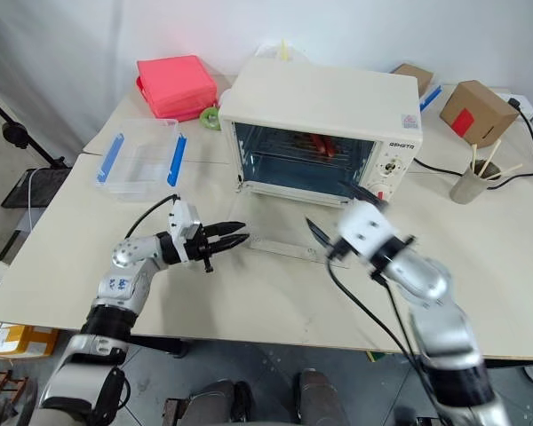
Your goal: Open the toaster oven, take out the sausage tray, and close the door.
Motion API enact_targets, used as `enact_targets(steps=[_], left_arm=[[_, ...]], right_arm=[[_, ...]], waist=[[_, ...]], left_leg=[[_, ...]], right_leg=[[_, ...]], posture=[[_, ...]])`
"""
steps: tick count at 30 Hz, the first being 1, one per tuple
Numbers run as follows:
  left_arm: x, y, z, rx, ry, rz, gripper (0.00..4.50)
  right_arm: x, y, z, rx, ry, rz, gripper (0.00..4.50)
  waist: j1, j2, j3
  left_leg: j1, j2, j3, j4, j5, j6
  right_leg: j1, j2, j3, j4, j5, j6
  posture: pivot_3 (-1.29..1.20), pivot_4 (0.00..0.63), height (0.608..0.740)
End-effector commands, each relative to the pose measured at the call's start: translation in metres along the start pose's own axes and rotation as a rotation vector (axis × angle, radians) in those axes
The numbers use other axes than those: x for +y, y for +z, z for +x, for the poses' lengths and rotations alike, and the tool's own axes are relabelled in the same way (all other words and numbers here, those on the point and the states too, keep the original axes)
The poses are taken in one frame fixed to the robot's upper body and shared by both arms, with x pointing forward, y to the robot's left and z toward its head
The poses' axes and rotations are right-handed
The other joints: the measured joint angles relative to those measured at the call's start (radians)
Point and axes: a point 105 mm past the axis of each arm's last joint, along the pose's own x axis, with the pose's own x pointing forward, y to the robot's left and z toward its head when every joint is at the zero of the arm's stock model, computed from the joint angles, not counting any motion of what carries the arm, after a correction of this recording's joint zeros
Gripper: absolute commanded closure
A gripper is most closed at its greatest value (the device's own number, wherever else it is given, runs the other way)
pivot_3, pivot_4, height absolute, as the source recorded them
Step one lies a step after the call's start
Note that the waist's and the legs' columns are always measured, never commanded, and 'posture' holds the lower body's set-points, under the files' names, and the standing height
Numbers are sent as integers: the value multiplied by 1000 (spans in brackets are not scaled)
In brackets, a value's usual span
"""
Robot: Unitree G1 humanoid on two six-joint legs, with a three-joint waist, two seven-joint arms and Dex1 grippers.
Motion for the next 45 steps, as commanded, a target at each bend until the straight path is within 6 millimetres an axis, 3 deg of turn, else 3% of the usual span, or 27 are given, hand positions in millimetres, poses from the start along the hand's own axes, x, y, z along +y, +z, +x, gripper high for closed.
enact_targets(steps=[1, 5, 10, 15, 20, 23, 27, 29, 32, 39, 45], left_arm=[[3, 14, -14, -47, 82, 31, 1728], [4, 18, -21, -77, 173, 39, 491], [-3, 22, -24, -109, 188, 14, 491], [-6, 24, -24, -117, 204, 13, 491], [-7, 29, -20, -129, 200, 22, 466], [-2, 36, -11, -144, 190, 34, 466], [14, 51, 0, -194, 199, 39, 466], [34, 67, 11, -232, 201, 54, 466], [53, 89, 23, -292, 170, 11, 466], [72, 103, 35, -307, 105, -20, 466], [82, 110, 41, -328, 100, -39, 466]], right_arm=[[-4, -8, 33, 47, -36, -157, 0], [-15, -10, 68, 57, -86, -295, 0], [-26, -13, 98, 73, -128, -469, 0], [-26, -14, 116, 67, -98, -534, 0], [-25, -16, 122, 74, -78, -551, 1234], [-24, -14, 124, 68, -73, -551, 2395], [-24, -17, 124, 81, -62, -546, 3614], [-26, -16, 124, 77, -71, -549, 4380], [-30, -7, 125, 53, -86, -554, 4470], [-37, 9, 124, -8, -121, -571, 4470], [-28, 22, 114, -71, -77, -591, 4470]], waist=[[-1, 0, 0], [0, 0, 0], [-6, 0, 0], [-20, 0, 0], [-23, 0, 0], [-23, 0, 0], [-21, 0, 0], [-21, 0, 0], [-19, -1, 0], [-23, -1, 0], [-20, -1, 0]], left_leg=[[0, 0, 0, 0, 0, 0], [-2, 0, 0, 1, 0, 1], [-4, 0, 1, 2, -1, 2], [-4, 0, 0, 2, -1, 1], [-4, 0, 0, 2, 0, 1], [-4, 0, 0, 2, 0, 1], [-4, 0, 0, 2, 0, 1], [-4, 0, 0, 2, 0, 1], [-6, 0, 0, 5, 0, 1], [-8, 0, 0, 2, 0, 1], [-31, 1, -3, 13, 0, 2]], right_leg=[[0, 0, 0, 0, 0, 0], [-1, -1, 0, 0, 0, 0], [-2, -2, -1, 0, 0, 0], [-2, -1, -1, 1, 0, 0], [-2, -1, -1, 3, 0, 0], [-2, -1, -1, 3, 0, 0], [-2, -1, -1, 4, 0, 0], [-2, -1, -1, 4, 0, 0], [-2, -1, -3, 4, 0, 0], [-5, -1, -4, 4, 0, 0], [-27, -1, -6, 12, 0, 0]], posture=[[0, 150, 740], [0, 150, 740], [0, 150, 740], [0, 150, 740], [0, 150, 740], [0, 150, 740], [0, 150, 740], [0, 150, 740], [0, 150, 740], [0, 150, 740], [0, 150, 740]])
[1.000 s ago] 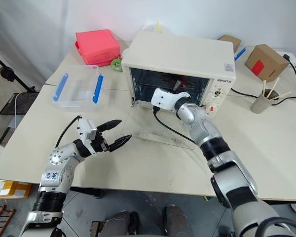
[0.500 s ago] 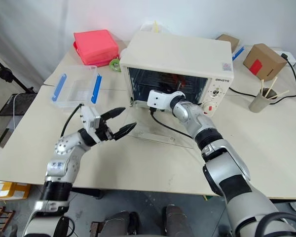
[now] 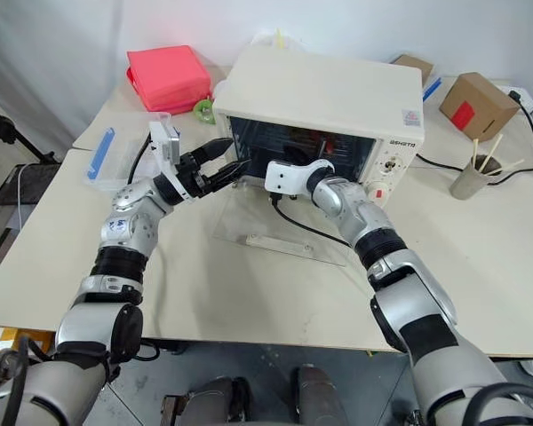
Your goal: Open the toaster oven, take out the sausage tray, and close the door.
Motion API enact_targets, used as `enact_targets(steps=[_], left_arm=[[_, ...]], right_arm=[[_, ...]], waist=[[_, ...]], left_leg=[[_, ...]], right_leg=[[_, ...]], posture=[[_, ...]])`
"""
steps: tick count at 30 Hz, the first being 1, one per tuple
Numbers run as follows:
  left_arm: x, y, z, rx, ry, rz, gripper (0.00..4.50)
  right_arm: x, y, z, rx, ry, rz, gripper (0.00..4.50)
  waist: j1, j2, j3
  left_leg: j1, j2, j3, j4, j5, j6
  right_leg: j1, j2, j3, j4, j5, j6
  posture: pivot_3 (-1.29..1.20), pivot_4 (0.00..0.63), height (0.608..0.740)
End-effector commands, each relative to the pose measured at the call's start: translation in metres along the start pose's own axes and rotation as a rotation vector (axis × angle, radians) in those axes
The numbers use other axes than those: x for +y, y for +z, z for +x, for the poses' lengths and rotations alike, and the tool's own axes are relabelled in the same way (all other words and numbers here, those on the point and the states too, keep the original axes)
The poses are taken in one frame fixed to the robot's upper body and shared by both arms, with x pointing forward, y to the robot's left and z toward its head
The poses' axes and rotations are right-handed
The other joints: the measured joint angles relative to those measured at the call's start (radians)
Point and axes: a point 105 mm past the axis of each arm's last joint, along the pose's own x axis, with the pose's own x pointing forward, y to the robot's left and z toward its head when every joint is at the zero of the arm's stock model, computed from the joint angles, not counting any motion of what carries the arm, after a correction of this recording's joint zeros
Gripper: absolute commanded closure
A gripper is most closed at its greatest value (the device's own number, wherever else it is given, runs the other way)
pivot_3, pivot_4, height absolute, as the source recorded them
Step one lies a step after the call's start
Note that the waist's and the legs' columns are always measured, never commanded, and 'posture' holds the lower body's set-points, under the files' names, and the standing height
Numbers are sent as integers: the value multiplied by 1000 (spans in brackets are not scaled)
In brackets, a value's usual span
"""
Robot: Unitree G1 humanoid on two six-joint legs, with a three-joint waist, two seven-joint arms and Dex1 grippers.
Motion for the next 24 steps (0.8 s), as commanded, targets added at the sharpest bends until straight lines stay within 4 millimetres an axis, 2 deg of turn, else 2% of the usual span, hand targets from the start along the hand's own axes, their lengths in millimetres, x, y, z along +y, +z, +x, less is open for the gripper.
enact_targets(steps=[1, 13, 17, 21, 24], left_arm=[[5, 22, 7, -54, -9, 45, 466], [9, 18, 10, -51, -7, 11, 466], [18, 12, 1, -8, 49, -74, 466], [17, 10, -6, 9, 29, -68, 466], [19, 4, -15, 25, 39, -98, 466]], right_arm=[[-29, 34, -5, -137, -97, 24, 4470], [-3, 54, -56, -178, 14, 32, 4470], [0, 56, -75, -159, 22, 61, 4470], [1, 58, -86, -151, 25, 48, 4470], [10, 63, -105, -168, 66, 28, 4470]], waist=[[2, 0, 0], [6, 0, 0], [9, 0, 0], [11, 0, 0], [14, 0, 0]], left_leg=[[0, 0, -1, 0, 0, 0], [0, 0, -1, 2, 0, 0], [0, 0, -1, 2, 0, 0], [0, 0, -1, 8, 0, 0], [0, 0, -1, 8, 0, 0]], right_leg=[[0, 0, -1, 0, 0, 0], [-1, 0, -1, 3, 0, 0], [-1, 0, -1, 4, 0, 0], [-1, 0, 0, 5, 0, 0], [-1, 0, 0, 6, 0, 0]], posture=[[0, 150, 740], [0, 150, 740], [0, 150, 740], [0, 150, 740], [0, 150, 740]])
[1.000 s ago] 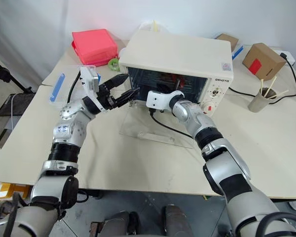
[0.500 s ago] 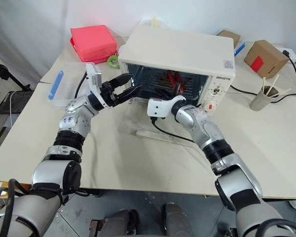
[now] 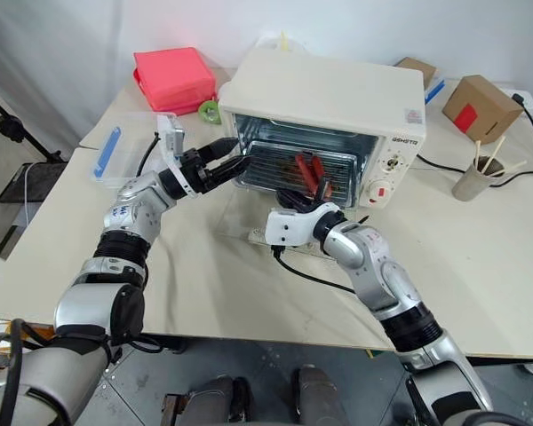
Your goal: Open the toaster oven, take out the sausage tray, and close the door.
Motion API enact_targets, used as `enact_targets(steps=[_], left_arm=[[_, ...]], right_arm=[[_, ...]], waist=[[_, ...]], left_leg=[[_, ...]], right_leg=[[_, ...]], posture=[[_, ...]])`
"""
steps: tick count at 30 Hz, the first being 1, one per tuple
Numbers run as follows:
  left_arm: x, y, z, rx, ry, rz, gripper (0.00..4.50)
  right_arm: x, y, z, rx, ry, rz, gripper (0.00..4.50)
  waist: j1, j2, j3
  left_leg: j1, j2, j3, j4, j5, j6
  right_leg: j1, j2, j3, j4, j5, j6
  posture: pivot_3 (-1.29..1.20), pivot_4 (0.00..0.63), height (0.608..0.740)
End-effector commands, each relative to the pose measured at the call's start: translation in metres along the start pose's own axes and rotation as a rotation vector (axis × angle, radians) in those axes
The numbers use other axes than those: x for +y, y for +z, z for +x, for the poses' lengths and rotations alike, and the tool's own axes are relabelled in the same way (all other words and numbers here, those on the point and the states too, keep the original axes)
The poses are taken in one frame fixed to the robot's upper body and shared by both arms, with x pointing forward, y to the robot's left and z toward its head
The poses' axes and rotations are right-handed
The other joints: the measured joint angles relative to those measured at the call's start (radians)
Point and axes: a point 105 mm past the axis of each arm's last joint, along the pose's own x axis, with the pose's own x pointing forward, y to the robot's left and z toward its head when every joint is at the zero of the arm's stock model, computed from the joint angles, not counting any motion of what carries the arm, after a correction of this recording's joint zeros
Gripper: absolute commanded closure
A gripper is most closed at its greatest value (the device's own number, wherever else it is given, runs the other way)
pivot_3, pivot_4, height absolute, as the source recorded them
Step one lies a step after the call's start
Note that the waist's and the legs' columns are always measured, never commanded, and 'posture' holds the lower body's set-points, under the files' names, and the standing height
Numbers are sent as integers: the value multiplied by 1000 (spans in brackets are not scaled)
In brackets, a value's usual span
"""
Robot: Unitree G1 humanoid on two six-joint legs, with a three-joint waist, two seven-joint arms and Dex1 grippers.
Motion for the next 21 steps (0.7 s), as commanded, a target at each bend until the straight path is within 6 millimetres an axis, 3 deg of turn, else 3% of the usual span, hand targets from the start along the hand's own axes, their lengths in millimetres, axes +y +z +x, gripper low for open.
enact_targets(steps=[1, 2, 8, 11, 16, 21], left_arm=[[9, 7, -17, -10, 45, -2, 466], [13, 0, -21, 50, 77, -34, 466], [16, 6, -53, 68, 96, -177, 466], [3, 0, -63, 142, 64, -380, 466], [-25, 11, -72, 200, -17, -712, 466], [-34, 9, -73, 257, 11, -860, 466]], right_arm=[[-9, 15, -25, -46, -31, -44, 4470], [-5, 16, -30, -50, -3, -60, 4470], [0, 17, -47, -60, 52, -81, 4470], [5, 17, -49, -64, 70, -81, 4470], [8, 25, -47, -104, 91, -76, 4470], [14, 33, -45, -170, 138, -87, 4470]], waist=[[6, 0, 0], [9, 0, 0], [14, 0, 0], [17, 0, 0], [18, 0, 0], [16, 0, 0]], left_leg=[[0, 0, 0, 0, 0, 0], [0, 0, 0, -1, 0, 0], [0, 0, 0, 2, 0, 0], [0, 0, 0, 3, 0, 0], [0, 0, -1, 4, -1, 1], [0, 0, -1, 5, -1, 1]], right_leg=[[0, 0, 0, 0, 0, 0], [0, 0, 0, 0, 0, 0], [0, 0, 0, 0, 0, 0], [0, 0, 0, 0, 0, 0], [0, 0, 1, 3, 0, 0], [0, 0, 1, 2, 0, 0]], posture=[[0, 150, 740], [0, 150, 740], [0, 150, 740], [0, 150, 740], [0, 150, 740], [0, 150, 740]])
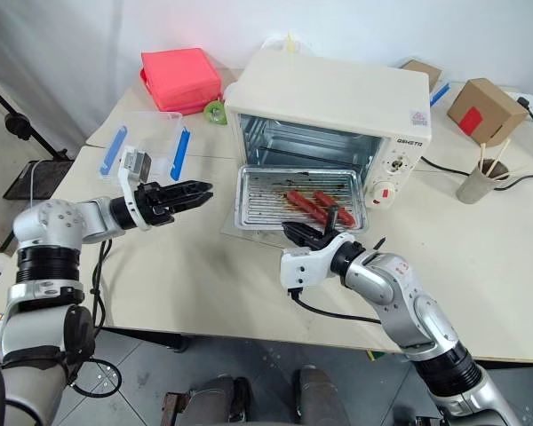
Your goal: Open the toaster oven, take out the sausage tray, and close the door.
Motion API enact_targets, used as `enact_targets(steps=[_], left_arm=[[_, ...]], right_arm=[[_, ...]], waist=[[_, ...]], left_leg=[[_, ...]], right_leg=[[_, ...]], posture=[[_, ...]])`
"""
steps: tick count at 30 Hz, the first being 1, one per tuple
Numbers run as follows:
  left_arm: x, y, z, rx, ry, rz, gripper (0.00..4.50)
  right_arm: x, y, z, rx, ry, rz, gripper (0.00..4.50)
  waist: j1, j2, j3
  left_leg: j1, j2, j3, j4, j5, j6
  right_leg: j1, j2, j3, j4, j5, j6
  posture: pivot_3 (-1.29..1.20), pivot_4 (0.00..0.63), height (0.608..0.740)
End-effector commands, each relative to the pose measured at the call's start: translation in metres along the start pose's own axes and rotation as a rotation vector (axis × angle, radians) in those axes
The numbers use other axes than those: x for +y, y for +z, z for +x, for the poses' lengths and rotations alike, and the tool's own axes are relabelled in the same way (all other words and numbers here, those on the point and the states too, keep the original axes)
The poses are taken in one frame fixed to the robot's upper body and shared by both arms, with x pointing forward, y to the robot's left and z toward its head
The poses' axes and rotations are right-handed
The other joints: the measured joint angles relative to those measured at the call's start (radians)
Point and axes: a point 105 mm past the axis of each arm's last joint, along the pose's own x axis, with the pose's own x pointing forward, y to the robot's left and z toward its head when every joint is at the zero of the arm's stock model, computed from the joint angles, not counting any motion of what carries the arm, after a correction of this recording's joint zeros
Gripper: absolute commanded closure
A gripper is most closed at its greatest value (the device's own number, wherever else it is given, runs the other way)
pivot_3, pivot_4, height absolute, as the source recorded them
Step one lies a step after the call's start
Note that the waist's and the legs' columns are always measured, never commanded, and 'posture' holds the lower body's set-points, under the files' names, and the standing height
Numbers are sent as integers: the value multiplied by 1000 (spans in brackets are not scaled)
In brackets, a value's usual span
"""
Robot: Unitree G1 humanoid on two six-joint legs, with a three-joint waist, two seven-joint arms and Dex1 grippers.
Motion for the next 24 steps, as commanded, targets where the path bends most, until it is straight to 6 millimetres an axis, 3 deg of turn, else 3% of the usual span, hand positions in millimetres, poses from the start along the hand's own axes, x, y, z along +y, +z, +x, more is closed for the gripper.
enact_targets(steps=[1, 9, 14, 23, 24], left_arm=[[-11, -2, 2, 37, 7, -38, 466], [-21, -9, 15, 46, -47, -165, 466], [-18, -24, 26, 67, -68, -218, 1624], [-7, -34, 27, 59, -36, -291, 4419], [-8, -34, 28, 57, -44, -303, 4480]], right_arm=[[-10, 17, 0, -100, -12, -38, 4470], [-10, 23, 7, -179, 48, -64, 4470], [-11, 27, 12, -206, 61, -64, 4500], [-8, 31, 12, -242, 105, 41, 4500], [-11, 32, 13, -252, 96, 52, 4500]], waist=[[0, 0, 0], [2, 0, 0], [1, 0, 0], [3, 0, 0], [3, 0, 0]], left_leg=[[0, 0, 0, 0, 0, 0], [0, 0, 0, 1, 0, 0], [0, 0, 0, 2, 0, 0], [1, 0, 0, 2, 0, -1], [1, 0, 0, 2, 0, -1]], right_leg=[[0, 0, 0, 0, 0, 0], [0, 0, 0, 0, 0, 0], [0, 0, 0, 1, 0, 0], [0, 0, 0, 1, 0, 0], [0, 0, 0, 1, 0, 0]], posture=[[0, 150, 740], [0, 150, 740], [0, 150, 740], [0, 150, 740], [0, 150, 740]])
